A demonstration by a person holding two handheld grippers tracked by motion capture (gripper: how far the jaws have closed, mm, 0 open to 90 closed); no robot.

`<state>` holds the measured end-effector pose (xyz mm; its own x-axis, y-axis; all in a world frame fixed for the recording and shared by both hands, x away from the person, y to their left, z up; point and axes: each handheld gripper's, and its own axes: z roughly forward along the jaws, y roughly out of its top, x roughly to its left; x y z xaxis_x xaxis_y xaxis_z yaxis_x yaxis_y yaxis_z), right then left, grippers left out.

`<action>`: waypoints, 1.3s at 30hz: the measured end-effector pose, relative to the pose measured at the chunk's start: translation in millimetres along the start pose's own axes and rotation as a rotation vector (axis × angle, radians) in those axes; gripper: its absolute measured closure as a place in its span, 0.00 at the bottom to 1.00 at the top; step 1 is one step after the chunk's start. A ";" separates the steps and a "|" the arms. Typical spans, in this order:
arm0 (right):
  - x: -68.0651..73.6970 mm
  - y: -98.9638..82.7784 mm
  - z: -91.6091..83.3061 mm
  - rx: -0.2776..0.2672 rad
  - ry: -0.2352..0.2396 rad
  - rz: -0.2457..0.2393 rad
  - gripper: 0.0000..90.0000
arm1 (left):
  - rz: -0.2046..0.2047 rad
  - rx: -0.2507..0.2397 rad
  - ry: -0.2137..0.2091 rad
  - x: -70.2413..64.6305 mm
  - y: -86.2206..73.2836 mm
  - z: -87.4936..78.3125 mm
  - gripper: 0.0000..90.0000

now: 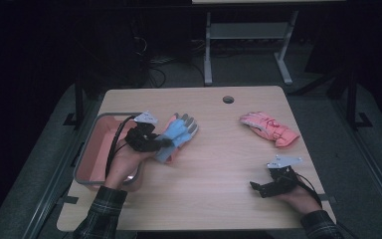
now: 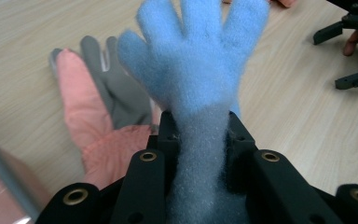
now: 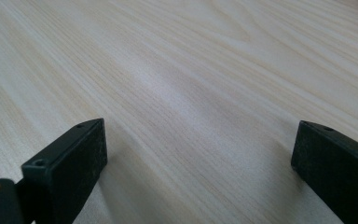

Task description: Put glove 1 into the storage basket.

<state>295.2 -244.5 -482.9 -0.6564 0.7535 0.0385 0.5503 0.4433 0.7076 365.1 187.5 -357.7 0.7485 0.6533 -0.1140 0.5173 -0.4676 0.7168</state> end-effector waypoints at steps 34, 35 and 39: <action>-0.5 0.1 0.0 -0.001 -0.001 -0.007 0.03 | -0.222 0.009 0.287 93.6 -57.7 -57.2 0.81; -0.5 0.1 -0.1 -0.001 -0.001 -0.007 0.03 | -0.223 0.023 0.292 95.1 -58.8 -54.1 0.81; -0.5 0.1 -0.1 -0.001 -0.001 -0.008 0.03 | -0.229 0.071 0.312 103.0 -64.4 -42.7 0.81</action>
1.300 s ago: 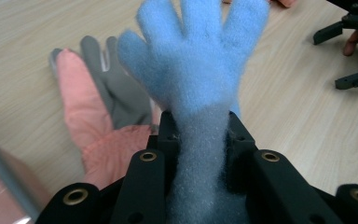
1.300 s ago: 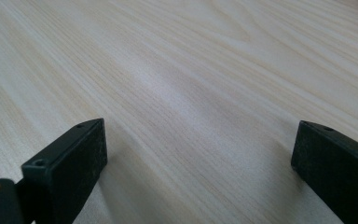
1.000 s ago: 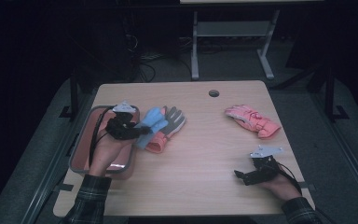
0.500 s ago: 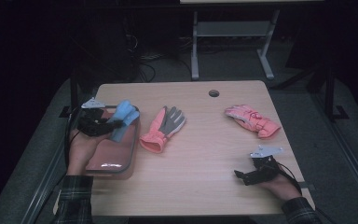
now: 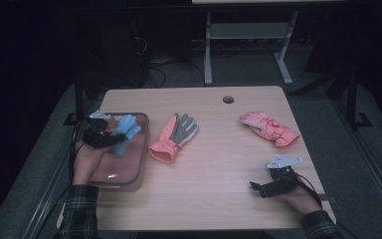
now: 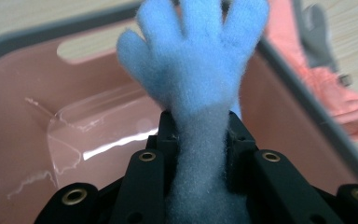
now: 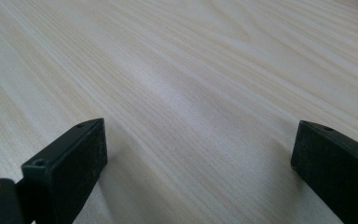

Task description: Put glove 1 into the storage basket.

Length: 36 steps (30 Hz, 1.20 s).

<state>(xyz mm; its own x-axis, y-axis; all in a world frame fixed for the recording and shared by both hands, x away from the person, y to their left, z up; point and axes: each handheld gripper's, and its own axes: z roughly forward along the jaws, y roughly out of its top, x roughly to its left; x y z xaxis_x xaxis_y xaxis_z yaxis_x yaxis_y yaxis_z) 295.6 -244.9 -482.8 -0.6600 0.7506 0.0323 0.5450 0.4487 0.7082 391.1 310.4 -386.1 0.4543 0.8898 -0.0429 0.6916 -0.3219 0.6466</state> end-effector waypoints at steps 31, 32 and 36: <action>0.1 0.0 0.1 0.000 0.000 0.000 0.03 | -0.043 0.134 0.040 10.2 -17.2 34.8 0.63; 0.1 0.0 0.0 0.000 0.000 0.001 0.03 | -0.040 0.132 0.039 9.5 -16.8 34.7 0.63; 0.1 0.0 0.0 0.000 0.000 0.001 0.03 | -0.027 0.136 0.012 6.1 -15.6 35.4 0.59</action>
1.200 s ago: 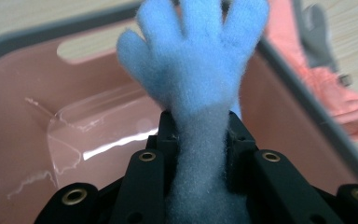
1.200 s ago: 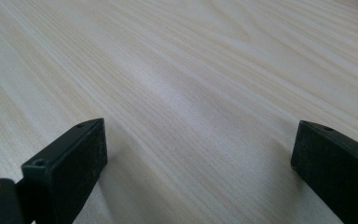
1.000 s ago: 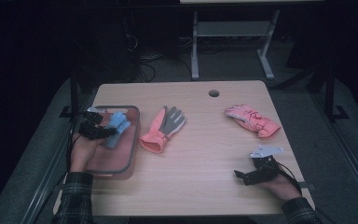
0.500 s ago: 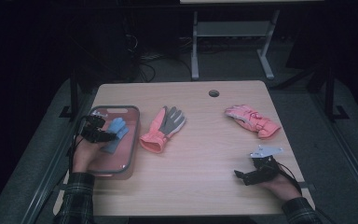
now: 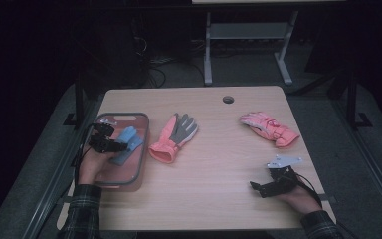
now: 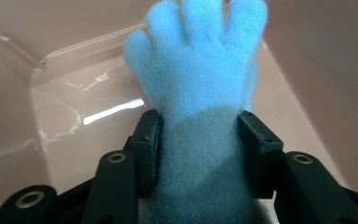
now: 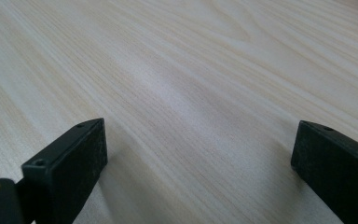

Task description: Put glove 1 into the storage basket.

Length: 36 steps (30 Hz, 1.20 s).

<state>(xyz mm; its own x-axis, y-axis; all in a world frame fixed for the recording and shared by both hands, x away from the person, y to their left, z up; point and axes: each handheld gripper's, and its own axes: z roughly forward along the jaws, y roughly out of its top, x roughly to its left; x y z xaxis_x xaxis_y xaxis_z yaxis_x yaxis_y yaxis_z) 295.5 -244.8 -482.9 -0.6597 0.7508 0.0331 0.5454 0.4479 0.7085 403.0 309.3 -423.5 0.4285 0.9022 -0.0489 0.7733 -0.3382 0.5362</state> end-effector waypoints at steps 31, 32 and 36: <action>0.0 0.0 0.0 0.001 0.000 0.000 0.03 | 0.070 -0.220 -0.248 -47.1 26.2 -46.9 0.20; 0.0 0.0 0.0 0.001 0.000 0.000 0.03 | 0.077 -0.230 -0.259 -51.7 27.7 -48.5 0.20; 0.0 0.0 0.0 0.001 0.001 0.000 0.03 | 0.117 -0.246 -0.321 -71.3 33.5 -49.6 0.20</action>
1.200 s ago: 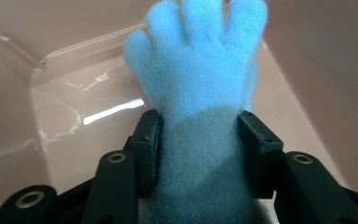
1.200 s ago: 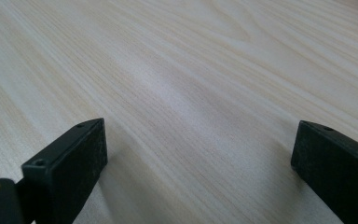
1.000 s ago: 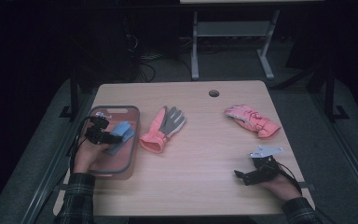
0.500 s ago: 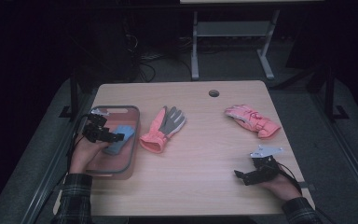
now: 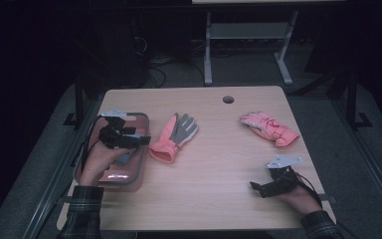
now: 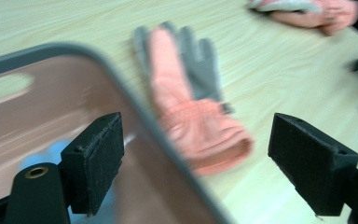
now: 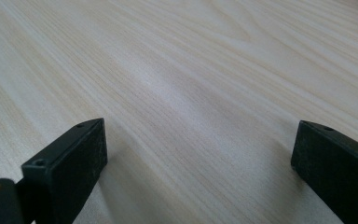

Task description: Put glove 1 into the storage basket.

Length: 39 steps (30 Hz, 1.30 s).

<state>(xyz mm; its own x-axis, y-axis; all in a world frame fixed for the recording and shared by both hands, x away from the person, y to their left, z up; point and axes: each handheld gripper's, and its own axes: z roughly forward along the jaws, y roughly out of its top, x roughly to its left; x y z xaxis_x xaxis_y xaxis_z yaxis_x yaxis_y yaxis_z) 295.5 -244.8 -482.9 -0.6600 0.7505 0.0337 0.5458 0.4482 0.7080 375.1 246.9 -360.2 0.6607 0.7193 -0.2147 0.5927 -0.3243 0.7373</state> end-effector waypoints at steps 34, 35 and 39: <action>0.1 0.0 0.0 0.000 0.002 -0.004 0.03 | 0.243 0.087 -0.116 -104.3 -32.2 72.2 0.20; 0.1 0.0 0.0 0.000 0.003 -0.004 0.03 | 0.251 0.090 -0.114 -105.4 -34.7 74.0 0.20; 0.1 0.0 0.0 0.001 0.002 -0.004 0.03 | 0.263 0.097 -0.113 -109.0 -43.2 79.7 0.20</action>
<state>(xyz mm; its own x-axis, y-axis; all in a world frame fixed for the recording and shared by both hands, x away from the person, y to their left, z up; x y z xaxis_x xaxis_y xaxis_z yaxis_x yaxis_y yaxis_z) 295.4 -244.7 -482.8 -0.6630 0.7479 0.0322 0.5435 0.4514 0.7077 314.3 133.6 -419.7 0.8409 0.5321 -0.0986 0.4323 -0.5511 0.7137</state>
